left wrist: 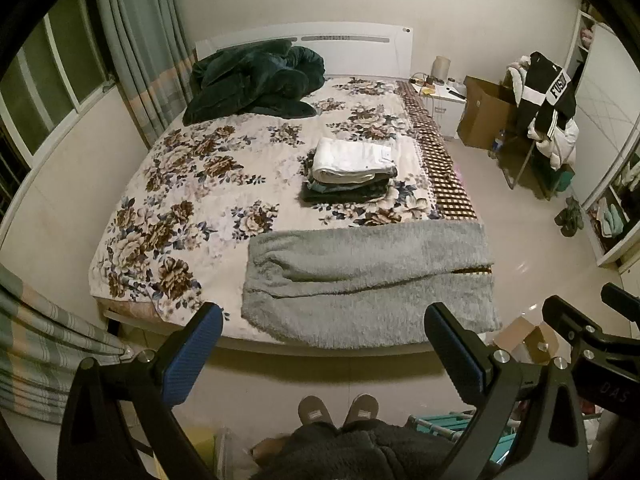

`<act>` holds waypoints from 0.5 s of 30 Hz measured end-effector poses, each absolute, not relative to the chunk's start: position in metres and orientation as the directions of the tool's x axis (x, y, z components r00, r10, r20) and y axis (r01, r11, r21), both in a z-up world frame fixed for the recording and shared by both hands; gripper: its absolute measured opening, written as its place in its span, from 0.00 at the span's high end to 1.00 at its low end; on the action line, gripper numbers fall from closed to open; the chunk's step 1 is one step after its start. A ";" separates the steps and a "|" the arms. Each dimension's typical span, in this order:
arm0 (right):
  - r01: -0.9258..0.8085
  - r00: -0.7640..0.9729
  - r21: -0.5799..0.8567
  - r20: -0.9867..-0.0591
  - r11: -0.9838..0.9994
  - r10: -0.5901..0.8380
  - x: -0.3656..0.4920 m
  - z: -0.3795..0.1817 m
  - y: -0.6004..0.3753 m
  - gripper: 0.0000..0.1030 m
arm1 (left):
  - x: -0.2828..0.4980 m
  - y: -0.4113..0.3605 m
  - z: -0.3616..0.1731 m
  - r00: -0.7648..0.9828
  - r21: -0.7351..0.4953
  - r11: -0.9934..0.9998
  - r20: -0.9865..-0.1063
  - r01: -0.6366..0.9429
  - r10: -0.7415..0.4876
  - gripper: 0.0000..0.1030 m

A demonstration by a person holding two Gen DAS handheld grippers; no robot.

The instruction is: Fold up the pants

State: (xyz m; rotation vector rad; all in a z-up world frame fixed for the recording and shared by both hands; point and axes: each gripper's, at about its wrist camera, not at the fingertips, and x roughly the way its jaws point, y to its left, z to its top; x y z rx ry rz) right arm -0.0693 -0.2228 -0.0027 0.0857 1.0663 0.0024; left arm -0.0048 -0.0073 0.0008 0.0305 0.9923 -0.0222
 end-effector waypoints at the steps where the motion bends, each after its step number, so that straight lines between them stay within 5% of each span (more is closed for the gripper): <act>1: 0.040 0.485 0.071 -0.873 0.997 0.043 -0.071 -0.002 -0.223 0.00 | -0.006 -0.008 0.000 0.547 0.016 0.999 -0.837 0.033 -0.004 0.00; 15: 0.041 0.492 0.074 -0.870 0.996 0.044 -0.068 0.004 -0.226 0.00 | 0.001 -0.009 0.007 0.548 0.019 0.999 -0.836 0.031 -0.001 0.00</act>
